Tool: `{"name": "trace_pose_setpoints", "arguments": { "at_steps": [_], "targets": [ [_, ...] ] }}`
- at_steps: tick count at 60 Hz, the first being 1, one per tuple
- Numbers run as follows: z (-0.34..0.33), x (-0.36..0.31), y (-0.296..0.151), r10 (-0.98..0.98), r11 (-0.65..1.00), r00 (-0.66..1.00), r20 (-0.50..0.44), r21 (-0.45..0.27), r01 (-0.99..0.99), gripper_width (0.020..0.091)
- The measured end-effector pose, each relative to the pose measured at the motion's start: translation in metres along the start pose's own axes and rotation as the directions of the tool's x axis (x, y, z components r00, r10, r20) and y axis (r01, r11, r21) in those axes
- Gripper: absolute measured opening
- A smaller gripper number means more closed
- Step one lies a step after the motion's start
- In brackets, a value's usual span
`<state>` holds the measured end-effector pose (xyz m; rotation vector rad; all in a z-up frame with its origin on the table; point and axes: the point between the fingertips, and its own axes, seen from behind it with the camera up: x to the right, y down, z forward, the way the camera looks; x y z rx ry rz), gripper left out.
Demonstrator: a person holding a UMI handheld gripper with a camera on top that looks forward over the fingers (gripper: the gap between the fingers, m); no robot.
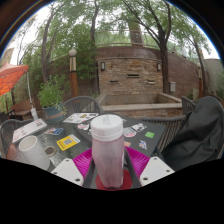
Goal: Pour water
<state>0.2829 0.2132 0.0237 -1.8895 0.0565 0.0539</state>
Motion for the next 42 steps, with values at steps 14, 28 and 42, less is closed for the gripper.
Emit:
{"name": "trace_pose_setpoints", "arguments": {
  "at_steps": [14,28,42],
  "targets": [
    [-0.051,-0.002,-0.014,0.047,0.995,0.998,-0.047,-0.083,-0.051,0.0832],
    [-0.152,-0.031,-0.044,0.009,0.992,0.994,-0.109,-0.124,-0.023,0.0833],
    [-0.271,-0.136,-0.073,0.011,0.989,0.995,-0.097,-0.148,-0.026,0.0833]
  ]
}}
